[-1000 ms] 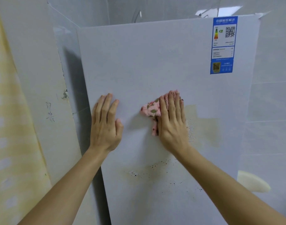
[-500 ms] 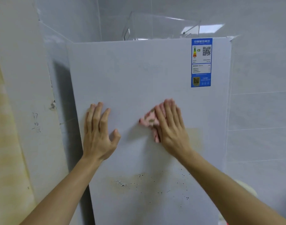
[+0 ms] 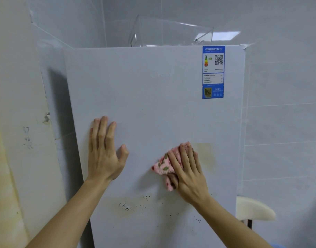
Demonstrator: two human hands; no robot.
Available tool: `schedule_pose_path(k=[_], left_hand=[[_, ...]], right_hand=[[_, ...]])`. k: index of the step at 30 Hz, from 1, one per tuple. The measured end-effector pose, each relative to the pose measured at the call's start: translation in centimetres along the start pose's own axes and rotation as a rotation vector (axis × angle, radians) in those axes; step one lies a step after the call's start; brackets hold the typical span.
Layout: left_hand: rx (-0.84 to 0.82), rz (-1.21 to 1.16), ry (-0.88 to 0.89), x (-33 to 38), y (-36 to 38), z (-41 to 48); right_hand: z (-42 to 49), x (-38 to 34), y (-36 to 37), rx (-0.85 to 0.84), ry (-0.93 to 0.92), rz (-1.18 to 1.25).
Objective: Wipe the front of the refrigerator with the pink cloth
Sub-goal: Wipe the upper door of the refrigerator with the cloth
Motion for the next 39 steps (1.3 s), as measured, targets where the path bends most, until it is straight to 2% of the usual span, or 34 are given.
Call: schedule_pose_path(k=[2, 6, 10, 13, 16, 20, 25, 27, 31, 35, 39], left_hand=[[0.001, 0.000, -0.005, 0.0, -0.1, 0.0], [-0.001, -0.008, -0.009, 0.5, 0.2, -0.2], [-0.006, -0.020, 0.033, 2.4, 0.9, -0.4], [0.015, -0.013, 0.028, 2.9, 1.2, -0.4], [0.026, -0.009, 0.021, 2.9, 1.2, -0.5], [0.020, 0.007, 0.025, 2.9, 0.9, -0.5], [0.003, 0.013, 0.025, 2.8, 0.9, -0.3], [-0.003, 0.017, 0.022, 2.7, 1.0, -0.3], [-0.039, 0.021, 0.016, 2.5, 1.1, -0.5], [-0.056, 0.019, 0.018, 2.4, 1.0, -0.3], [-0.060, 0.012, 0.009, 2.4, 0.9, -0.4]], right_hand=[[1.9, 1.6, -0.9, 0.038, 0.034, -0.001], [7.5, 7.9, -4.0, 0.194, 0.261, 0.017], [6.8, 8.4, -3.5, 0.209, 0.335, 0.081], [0.7, 6.5, -1.6, 0.130, 0.292, 0.086], [-4.7, 5.6, -0.5, 0.061, 0.174, 0.030], [-4.1, 6.8, -1.0, 0.042, 0.128, 0.014], [3.7, 15.4, -4.6, 0.189, 0.447, 0.094], [5.4, 16.6, -5.3, 0.234, 0.513, 0.131], [1.5, 14.1, -4.4, 0.294, 0.497, 0.164], [-6.5, 10.7, -1.5, 0.144, 0.394, 0.173], [-5.4, 11.5, -1.5, 0.106, 0.369, 0.169]])
Point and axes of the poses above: each hand's wrist, its own z-axis towards the middle knuckle, its own y-axis out of the palm, x = y × z, the point moved 9 cm from there along z, towards the middle knuckle, and after that the axes turned 6 degrees about -y, right-handed, at the moved point
